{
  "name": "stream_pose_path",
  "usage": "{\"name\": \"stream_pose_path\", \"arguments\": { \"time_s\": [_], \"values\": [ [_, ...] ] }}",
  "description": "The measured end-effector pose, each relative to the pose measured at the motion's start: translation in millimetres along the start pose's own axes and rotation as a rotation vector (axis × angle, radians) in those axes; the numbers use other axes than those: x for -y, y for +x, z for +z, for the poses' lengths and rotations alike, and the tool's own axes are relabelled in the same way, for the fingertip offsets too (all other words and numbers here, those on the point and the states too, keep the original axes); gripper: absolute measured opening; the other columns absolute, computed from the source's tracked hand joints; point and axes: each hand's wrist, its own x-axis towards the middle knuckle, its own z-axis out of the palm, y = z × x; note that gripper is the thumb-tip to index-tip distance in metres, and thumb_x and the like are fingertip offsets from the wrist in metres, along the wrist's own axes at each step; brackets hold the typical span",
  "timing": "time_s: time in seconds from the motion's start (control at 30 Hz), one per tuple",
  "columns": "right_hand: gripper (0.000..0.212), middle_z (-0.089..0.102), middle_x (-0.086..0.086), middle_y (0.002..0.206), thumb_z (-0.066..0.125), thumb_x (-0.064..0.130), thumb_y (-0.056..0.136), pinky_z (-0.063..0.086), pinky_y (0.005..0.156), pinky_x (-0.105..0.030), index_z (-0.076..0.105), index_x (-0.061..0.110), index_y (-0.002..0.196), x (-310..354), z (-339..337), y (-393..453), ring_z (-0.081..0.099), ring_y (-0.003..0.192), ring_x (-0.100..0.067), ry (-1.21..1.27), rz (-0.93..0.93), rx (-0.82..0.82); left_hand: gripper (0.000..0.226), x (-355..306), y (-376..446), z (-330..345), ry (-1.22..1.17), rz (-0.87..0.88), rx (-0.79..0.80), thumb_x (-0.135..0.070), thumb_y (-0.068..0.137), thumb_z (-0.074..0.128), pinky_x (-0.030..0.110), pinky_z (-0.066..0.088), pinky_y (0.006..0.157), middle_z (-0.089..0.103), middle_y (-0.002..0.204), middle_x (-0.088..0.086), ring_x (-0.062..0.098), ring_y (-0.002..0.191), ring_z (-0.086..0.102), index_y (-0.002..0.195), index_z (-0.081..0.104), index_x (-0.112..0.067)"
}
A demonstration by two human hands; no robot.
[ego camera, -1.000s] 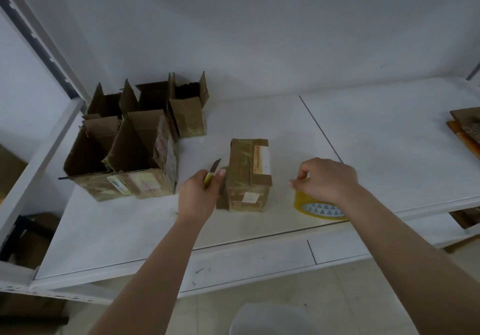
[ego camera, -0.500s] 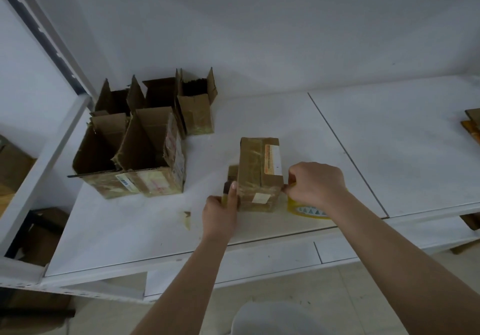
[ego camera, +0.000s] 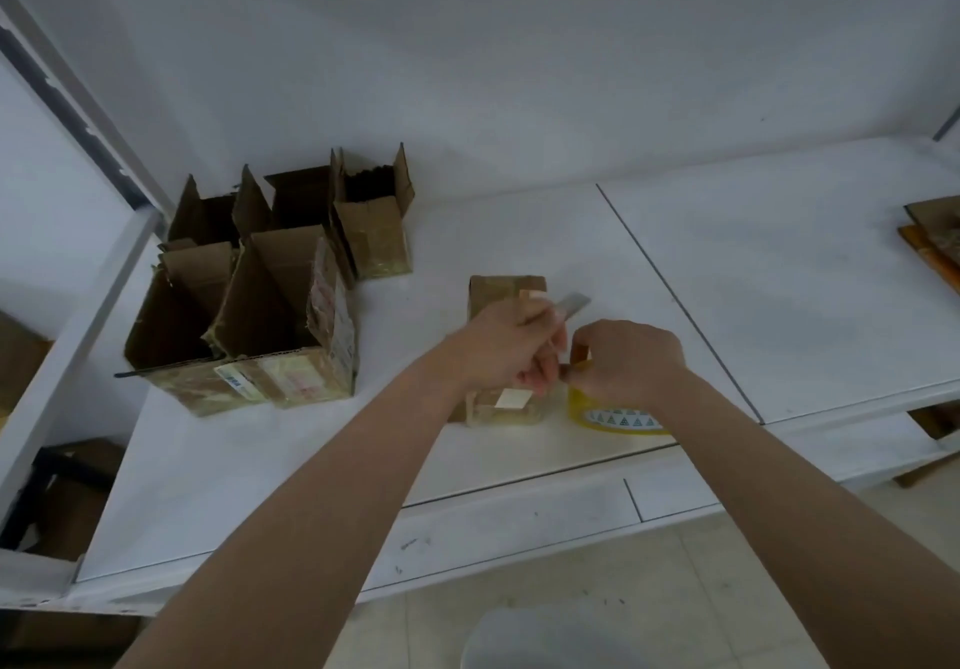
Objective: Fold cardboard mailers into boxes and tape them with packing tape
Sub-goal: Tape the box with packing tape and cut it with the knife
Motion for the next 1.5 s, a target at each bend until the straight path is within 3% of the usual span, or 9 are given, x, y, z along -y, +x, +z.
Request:
{"name": "stream_pose_path", "arguments": {
  "time_s": [0.17, 0.43, 0.6, 0.87, 1.07, 1.17, 1.3, 1.4, 1.5],
  "values": [
    [0.006, 0.063, 0.013, 0.113, 0.063, 0.040, 0.089, 0.045, 0.080, -0.023, 0.069, 0.039, 0.091, -35.2, -20.2, -4.6, 0.058, 0.099, -0.006, 0.465, -0.084, 0.260, 0.040, 23.0, 9.4, -3.3, -0.013, -0.005, -0.085, -0.026, 0.105, 0.037, 0.017, 0.042, 0.044, 0.059, 0.047, -0.004, 0.007, 0.040, 0.051, 0.074, 0.057, -0.010],
    [0.034, 0.061, 0.010, 0.125, 0.058, 0.060, 0.087, 0.040, 0.086, -0.031, 0.068, 0.038, 0.110, -46.1, -15.9, -5.4, 0.056, 0.112, -0.013, 0.257, 0.036, 0.194, 0.039, 20.6, 1.5, -3.6, 0.005, -0.005, -0.047, -0.028, 0.104, 0.040, 0.022, 0.049, 0.056, 0.061, 0.060, 0.002, 0.011, 0.054, 0.057, 0.074, 0.058, -0.011],
    [0.026, 0.072, 0.000, 0.087, 0.061, 0.052, 0.088, 0.046, 0.071, -0.027, 0.077, 0.031, 0.089, -51.5, -17.7, -15.6, 0.066, 0.084, -0.014, 0.425, -0.007, 0.169, 0.044, 1.7, -3.7, -2.6, 0.582, 0.008, 0.119, -0.042, 0.102, 0.036, 0.029, 0.047, 0.076, 0.067, 0.075, -0.002, 0.012, 0.071, 0.061, 0.071, 0.060, -0.022],
    [0.023, 0.069, 0.015, 0.096, 0.059, 0.054, 0.087, 0.044, 0.074, -0.030, 0.076, 0.039, 0.090, -42.7, -29.7, -29.8, 0.061, 0.092, -0.010, 0.378, 0.065, 0.074, 0.046, -17.1, 5.9, 29.8, 1.117, -0.057, 0.061, -0.041, 0.103, 0.024, 0.032, 0.045, 0.071, 0.051, 0.074, -0.004, 0.021, 0.084, 0.058, 0.066, 0.046, -0.024],
    [0.017, 0.072, -0.002, 0.095, 0.069, 0.039, 0.083, 0.051, 0.094, -0.045, 0.077, 0.026, 0.090, -59.9, -25.4, -37.4, 0.067, 0.091, -0.022, 0.589, 0.186, 0.148, 0.041, -3.8, 1.7, 4.6, 0.564, -0.098, 0.087, -0.040, 0.100, 0.041, 0.030, 0.037, 0.065, 0.052, 0.064, -0.005, 0.013, 0.063, 0.050, 0.064, 0.049, -0.023],
    [0.018, 0.071, -0.003, 0.098, 0.068, 0.040, 0.085, 0.049, 0.097, -0.045, 0.077, 0.025, 0.091, -67.8, -22.9, -37.7, 0.066, 0.095, -0.023, 0.611, 0.216, 0.148, 0.038, 2.8, 0.1, 1.7, 0.239, -0.173, -0.095, -0.040, 0.097, 0.050, 0.026, 0.047, 0.066, 0.055, 0.057, -0.009, 0.007, 0.054, 0.054, 0.065, 0.053, -0.019],
    [0.019, 0.072, -0.002, 0.101, 0.065, 0.040, 0.087, 0.048, 0.097, -0.044, 0.077, 0.025, 0.092, -67.8, -19.6, -35.6, 0.066, 0.096, -0.021, 0.634, 0.212, 0.134, 0.032, 3.9, 11.7, 20.9, 0.698, -0.160, -0.340, -0.039, 0.088, 0.057, 0.027, 0.042, 0.056, 0.055, 0.062, -0.005, 0.014, 0.064, 0.059, 0.063, 0.053, -0.020],
    [0.022, 0.072, 0.002, 0.102, 0.062, 0.044, 0.088, 0.047, 0.098, -0.042, 0.077, 0.028, 0.093, -63.5, -16.0, -32.1, 0.064, 0.099, -0.019, 0.564, 0.199, 0.141, 0.008, -0.3, 16.8, 37.7, 0.897, -0.230, -0.394, -0.025, 0.085, 0.060, 0.026, 0.037, 0.053, 0.053, 0.072, -0.004, 0.019, 0.072, 0.058, 0.086, 0.055, -0.019],
    [0.025, 0.072, 0.004, 0.096, 0.060, 0.047, 0.088, 0.048, 0.091, -0.036, 0.076, 0.028, 0.090, -59.6, -14.7, -29.1, 0.064, 0.094, -0.018, 0.484, 0.205, 0.132, 0.019, -2.7, 19.7, 46.4, 0.966, -0.275, -0.380, -0.021, 0.085, 0.064, 0.028, 0.035, 0.052, 0.047, 0.071, -0.003, 0.020, 0.070, 0.051, 0.100, 0.055, -0.016]
  ]
}}
